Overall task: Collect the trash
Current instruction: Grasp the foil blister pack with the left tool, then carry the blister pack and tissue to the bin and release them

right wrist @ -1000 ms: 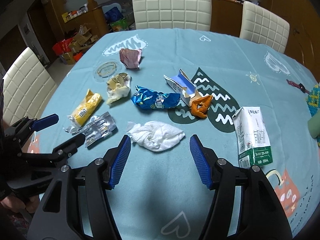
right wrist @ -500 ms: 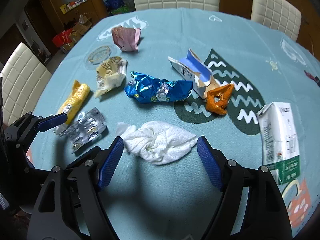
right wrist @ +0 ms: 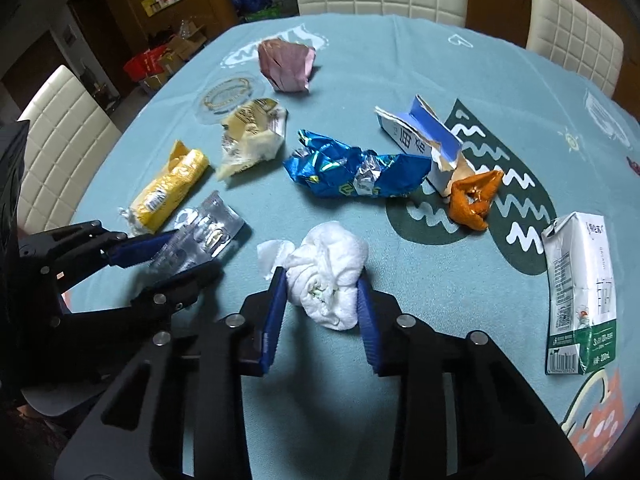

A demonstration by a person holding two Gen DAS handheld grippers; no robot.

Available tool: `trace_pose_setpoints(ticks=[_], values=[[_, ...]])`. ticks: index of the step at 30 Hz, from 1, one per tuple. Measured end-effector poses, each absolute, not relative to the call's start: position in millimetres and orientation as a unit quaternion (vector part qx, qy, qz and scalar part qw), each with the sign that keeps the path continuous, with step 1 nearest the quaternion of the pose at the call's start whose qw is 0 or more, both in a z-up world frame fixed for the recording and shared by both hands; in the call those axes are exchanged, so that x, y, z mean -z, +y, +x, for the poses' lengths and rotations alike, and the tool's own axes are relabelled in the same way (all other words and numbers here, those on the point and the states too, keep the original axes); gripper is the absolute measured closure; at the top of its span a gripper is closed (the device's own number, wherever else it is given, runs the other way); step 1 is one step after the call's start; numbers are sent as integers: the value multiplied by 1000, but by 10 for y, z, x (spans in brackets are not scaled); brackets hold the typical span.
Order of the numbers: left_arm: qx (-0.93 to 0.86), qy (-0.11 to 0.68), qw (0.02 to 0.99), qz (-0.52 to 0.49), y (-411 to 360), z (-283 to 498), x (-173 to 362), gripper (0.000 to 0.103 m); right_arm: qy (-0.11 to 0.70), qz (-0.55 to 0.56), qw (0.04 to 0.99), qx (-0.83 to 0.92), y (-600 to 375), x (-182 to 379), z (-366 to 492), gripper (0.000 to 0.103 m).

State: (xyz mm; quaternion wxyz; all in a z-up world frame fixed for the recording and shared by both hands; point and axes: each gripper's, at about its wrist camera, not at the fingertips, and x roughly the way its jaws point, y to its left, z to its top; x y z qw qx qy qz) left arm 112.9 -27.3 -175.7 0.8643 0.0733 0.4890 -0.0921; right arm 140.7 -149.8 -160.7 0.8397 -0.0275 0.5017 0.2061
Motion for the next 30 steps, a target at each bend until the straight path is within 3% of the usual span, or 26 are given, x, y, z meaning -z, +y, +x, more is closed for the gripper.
trace_pose_setpoints(ticks=[17,30], values=[[53,448,890,61,-54,608,1418,69,476,-33,849,-225,-1407,1323,948,68],[-48,428,902,24,700,131,1247,69,452,-85,830,-314,-527,1139,683,68]])
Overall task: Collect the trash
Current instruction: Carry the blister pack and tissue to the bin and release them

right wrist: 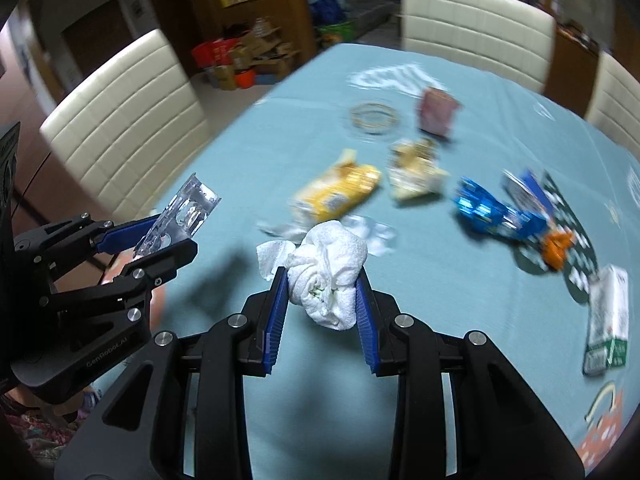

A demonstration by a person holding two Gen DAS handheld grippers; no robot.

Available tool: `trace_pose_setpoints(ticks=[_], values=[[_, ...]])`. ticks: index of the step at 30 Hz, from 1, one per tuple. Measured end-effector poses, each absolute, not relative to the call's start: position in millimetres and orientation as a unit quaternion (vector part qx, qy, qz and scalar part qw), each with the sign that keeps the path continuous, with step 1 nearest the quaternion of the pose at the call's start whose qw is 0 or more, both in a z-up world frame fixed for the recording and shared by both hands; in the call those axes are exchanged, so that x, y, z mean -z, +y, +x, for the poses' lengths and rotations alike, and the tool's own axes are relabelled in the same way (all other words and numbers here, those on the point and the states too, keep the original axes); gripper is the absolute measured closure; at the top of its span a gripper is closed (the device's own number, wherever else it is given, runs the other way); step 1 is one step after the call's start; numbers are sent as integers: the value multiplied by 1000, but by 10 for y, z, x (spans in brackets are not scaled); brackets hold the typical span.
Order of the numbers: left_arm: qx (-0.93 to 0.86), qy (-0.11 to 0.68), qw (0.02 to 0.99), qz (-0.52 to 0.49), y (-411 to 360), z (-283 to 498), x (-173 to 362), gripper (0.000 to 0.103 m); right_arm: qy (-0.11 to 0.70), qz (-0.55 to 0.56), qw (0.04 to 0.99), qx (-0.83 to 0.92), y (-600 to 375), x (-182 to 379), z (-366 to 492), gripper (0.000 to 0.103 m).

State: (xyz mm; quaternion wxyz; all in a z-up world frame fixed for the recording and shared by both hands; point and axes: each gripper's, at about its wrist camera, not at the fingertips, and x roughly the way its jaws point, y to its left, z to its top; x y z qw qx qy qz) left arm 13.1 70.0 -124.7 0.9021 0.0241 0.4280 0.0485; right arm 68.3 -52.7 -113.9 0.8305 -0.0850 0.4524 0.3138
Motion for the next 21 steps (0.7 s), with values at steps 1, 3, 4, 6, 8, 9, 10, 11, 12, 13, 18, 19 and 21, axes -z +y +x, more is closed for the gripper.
trace_pose_setpoints(ticks=[1,3,4,6,8,9,10,11,12,13,18,19,21], values=[[-62,427,902,18,801,84,1237,69,451,-89,828,-320,-461,1136,667,68],[-81,425,901,8,950,8,1228,69,448,-102,821,-338,-265,1120,632,68],[-88,425,901,4,1010,-22,1224,69,447,-107,819,-345,-192,1113,624,68],[-106,424,899,-4,1156,-83,1223,69,442,-118,812,-362,-8,1090,601,68],[-126,423,897,-13,1318,-145,1215,69,437,-128,807,-376,143,1065,591,68],[-138,423,896,-20,1420,-176,1209,69,434,-132,805,-383,226,1052,586,68],[-144,422,895,-24,1478,-190,1204,69,430,-136,802,-391,320,1035,581,68],[-152,421,894,-27,1550,-207,1197,69,427,-141,800,-398,416,1017,581,68],[-159,420,893,-30,1607,-214,1192,69,424,-144,798,-403,492,1001,582,67],[-168,418,892,-33,1686,-229,1183,69,420,-148,796,-411,599,977,587,67],[-200,412,888,-49,2042,-254,1155,69,409,-157,787,-435,946,905,616,66],[-204,411,887,-51,2084,-238,1150,69,407,-159,786,-438,1009,898,625,66],[-213,410,885,-54,2202,-225,1144,69,401,-163,783,-447,1164,880,660,66]])
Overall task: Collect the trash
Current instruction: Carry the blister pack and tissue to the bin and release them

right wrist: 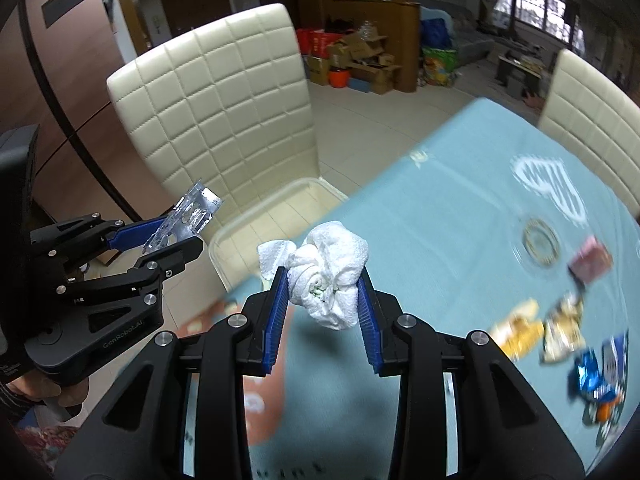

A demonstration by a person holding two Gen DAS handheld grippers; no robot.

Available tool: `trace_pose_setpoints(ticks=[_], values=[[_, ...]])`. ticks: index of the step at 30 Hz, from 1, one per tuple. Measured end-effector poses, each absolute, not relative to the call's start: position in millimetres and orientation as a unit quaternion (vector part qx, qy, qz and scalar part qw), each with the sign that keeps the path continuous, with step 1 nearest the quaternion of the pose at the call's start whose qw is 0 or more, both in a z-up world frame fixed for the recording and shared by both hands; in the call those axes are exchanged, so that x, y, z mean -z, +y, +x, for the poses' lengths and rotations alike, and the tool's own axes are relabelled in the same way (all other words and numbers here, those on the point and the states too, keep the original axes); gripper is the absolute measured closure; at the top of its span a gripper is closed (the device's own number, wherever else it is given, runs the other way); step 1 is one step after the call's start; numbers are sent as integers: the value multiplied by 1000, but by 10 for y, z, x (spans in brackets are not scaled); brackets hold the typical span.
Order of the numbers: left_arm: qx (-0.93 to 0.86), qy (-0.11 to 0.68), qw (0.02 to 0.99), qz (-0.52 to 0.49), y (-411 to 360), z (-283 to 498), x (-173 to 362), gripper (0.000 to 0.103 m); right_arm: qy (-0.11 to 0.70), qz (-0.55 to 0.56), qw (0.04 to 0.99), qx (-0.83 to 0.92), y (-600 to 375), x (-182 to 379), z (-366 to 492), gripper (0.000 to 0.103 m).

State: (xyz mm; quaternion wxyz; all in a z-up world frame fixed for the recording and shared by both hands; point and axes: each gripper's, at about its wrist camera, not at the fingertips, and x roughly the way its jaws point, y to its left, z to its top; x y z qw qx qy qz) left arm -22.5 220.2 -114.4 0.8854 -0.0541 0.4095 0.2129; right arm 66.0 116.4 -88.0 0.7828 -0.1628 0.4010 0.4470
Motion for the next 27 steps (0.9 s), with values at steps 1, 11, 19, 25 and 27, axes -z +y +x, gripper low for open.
trace_pose_setpoints(ticks=[1,11,19,25,27], values=[[-218,409,885,-56,2275,-209,1139,69,399,-164,781,-451,1239,870,682,66],[-242,399,882,-69,2831,10,1099,67,386,-165,776,-470,1807,769,948,66],[-240,386,887,-83,3042,158,1099,64,385,-170,773,-474,2072,780,1117,66],[-255,378,887,-80,3097,187,1147,31,390,-175,767,-479,2212,837,1218,66],[-266,380,883,-77,3131,197,1165,30,388,-173,766,-482,2270,837,1248,66]])
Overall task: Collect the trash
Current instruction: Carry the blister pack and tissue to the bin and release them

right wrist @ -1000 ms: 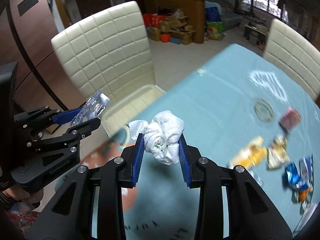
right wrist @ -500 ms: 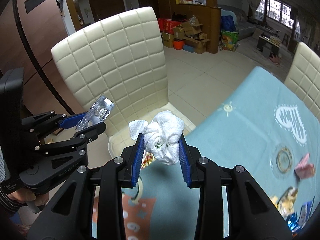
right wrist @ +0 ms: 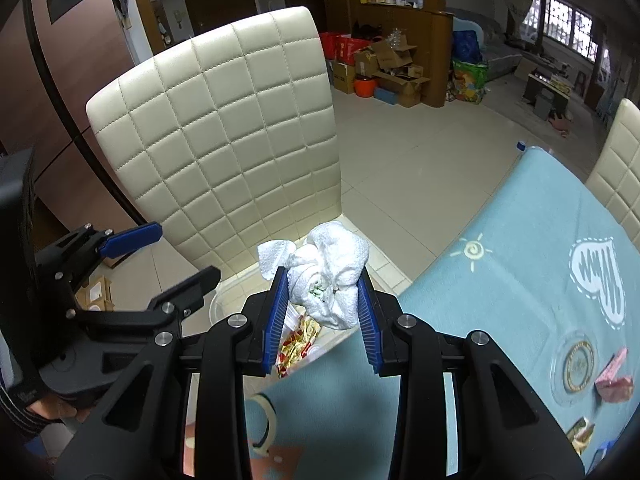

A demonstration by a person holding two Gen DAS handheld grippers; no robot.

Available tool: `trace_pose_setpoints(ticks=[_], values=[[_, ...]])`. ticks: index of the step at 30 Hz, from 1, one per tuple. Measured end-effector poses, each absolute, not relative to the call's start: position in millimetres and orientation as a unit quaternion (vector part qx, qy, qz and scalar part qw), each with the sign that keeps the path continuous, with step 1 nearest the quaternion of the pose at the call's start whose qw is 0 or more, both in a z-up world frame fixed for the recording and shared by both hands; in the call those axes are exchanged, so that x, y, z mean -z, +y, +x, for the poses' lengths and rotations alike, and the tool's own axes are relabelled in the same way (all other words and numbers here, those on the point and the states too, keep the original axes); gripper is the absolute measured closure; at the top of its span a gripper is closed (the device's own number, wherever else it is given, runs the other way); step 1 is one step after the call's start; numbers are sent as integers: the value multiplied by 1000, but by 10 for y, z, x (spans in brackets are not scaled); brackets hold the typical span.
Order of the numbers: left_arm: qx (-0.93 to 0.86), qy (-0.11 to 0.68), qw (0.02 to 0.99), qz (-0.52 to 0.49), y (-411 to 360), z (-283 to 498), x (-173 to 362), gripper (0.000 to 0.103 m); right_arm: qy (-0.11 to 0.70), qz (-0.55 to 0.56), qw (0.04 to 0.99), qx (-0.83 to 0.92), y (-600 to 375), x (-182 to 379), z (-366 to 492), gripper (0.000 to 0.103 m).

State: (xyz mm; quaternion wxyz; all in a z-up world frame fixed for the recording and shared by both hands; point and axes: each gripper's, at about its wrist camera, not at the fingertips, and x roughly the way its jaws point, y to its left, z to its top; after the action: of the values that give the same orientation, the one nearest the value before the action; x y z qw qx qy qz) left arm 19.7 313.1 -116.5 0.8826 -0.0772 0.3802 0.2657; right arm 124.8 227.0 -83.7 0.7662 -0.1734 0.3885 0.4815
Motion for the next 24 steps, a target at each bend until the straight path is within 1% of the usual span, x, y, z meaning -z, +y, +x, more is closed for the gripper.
trace_pose_setpoints(ticks=[7,8,10,11,12,15,18,24], values=[[-303,385,865,-110,3324,92,1237,30,385,-172,763,-490,2411,836,1268,66],[-304,385,864,-113,3331,78,1241,30,386,-171,761,-491,2424,842,1270,64],[-308,385,862,-118,3349,46,1256,30,390,-160,760,-495,2432,838,1285,48],[-309,385,861,-120,3352,34,1262,30,389,-153,762,-494,2425,828,1290,27],[-310,386,861,-121,3354,21,1270,30,383,-145,770,-490,2405,806,1293,22],[-311,387,860,-121,3345,-17,1283,30,373,-145,779,-482,2394,770,1294,22],[-310,387,860,-123,3350,-32,1279,30,382,-140,780,-476,2351,768,1309,22],[-304,374,867,-125,3262,-82,1174,30,378,-146,787,-465,2150,706,1224,22]])
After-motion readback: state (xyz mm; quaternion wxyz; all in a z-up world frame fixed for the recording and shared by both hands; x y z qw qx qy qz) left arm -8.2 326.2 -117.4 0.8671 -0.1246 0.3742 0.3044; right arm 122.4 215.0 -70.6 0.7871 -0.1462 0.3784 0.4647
